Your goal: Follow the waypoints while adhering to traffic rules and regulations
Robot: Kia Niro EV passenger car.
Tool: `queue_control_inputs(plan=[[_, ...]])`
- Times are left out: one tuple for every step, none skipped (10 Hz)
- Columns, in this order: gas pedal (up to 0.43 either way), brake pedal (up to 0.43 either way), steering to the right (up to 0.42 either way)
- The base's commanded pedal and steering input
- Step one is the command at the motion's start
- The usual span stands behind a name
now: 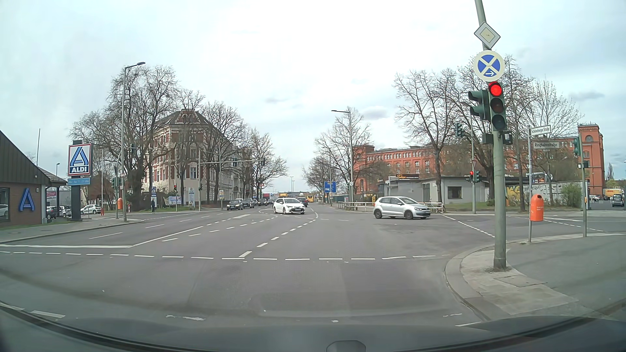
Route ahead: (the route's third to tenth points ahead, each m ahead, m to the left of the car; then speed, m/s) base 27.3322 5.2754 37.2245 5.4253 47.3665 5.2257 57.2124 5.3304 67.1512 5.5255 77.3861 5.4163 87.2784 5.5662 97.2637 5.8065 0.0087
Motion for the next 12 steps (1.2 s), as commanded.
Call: queue_control_inputs(plan=[[0.0,0.366,0.0],[0.0,0.366,0.0],[0.0,0.366,0.0],[0.0,0.366,0.0],[0.0,0.36,0.0],[0.0,0.348,0.0],[0.0,0.348,0.0],[0.0,0.354,0.0],[0.0,0.354,0.0],[0.0,0.354,0.0],[0.0,0.354,0.0],[0.0,0.354,0.0]])
